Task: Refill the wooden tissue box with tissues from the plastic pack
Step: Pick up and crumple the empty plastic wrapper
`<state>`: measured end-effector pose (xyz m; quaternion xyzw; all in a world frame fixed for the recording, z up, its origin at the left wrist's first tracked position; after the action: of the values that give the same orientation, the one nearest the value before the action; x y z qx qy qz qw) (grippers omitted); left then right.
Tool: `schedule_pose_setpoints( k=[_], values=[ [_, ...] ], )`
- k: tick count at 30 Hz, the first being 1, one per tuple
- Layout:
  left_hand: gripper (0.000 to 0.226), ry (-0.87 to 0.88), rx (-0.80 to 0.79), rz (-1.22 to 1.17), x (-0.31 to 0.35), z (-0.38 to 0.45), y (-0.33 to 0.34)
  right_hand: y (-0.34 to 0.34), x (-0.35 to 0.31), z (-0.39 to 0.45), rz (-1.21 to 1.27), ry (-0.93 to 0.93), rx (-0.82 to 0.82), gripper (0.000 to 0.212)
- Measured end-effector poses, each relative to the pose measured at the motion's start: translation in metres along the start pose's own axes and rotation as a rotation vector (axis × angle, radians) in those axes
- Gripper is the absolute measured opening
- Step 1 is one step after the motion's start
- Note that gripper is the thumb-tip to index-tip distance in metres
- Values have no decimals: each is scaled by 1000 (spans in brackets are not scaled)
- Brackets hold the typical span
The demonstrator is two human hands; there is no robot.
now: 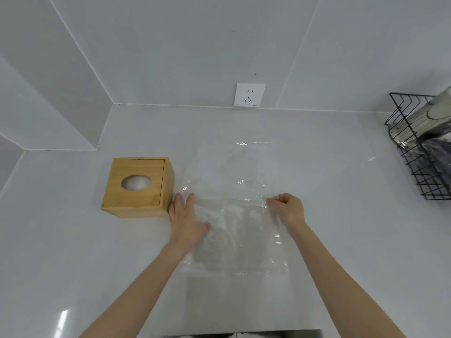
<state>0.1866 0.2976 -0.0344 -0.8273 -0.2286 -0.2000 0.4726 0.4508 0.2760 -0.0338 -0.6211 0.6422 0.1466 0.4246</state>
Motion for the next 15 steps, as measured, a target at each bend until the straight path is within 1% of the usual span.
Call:
schedule_pose_setpoints(
  k=[2,4,6,10,12,15],
  values=[
    [93,34,52,-155,3,2,-6,-3,2,-1,49,-7,-22,13],
    [82,29,127,-312,2,3,-12,-7,5,-3,84,-15,-41,13],
    [69,-18,159,-394,1,6,-18,-13,6,-4,106,-34,-41,15],
    [58,-58,116,-414,-1,11,-18,-28,5,-10,258,-46,-50,9],
    [54,-71,72,-466,-1,10,-13,-35,4,-14,351,-61,-69,12],
    [51,-109,3,-738,0,8,-8,-45,3,-20,494,-91,-88,27]
  ],
)
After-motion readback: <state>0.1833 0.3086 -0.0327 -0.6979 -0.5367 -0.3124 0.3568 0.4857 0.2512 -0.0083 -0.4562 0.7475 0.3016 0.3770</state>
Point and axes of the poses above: each hand's wrist, its own z-axis towards the middle knuckle, its own y-axis out of the palm, x = y × z, the point moved 6 cm from there along z, towards the middle knuckle, and after that the axes turned 10 degrees about -x, right-handed, at the moved point
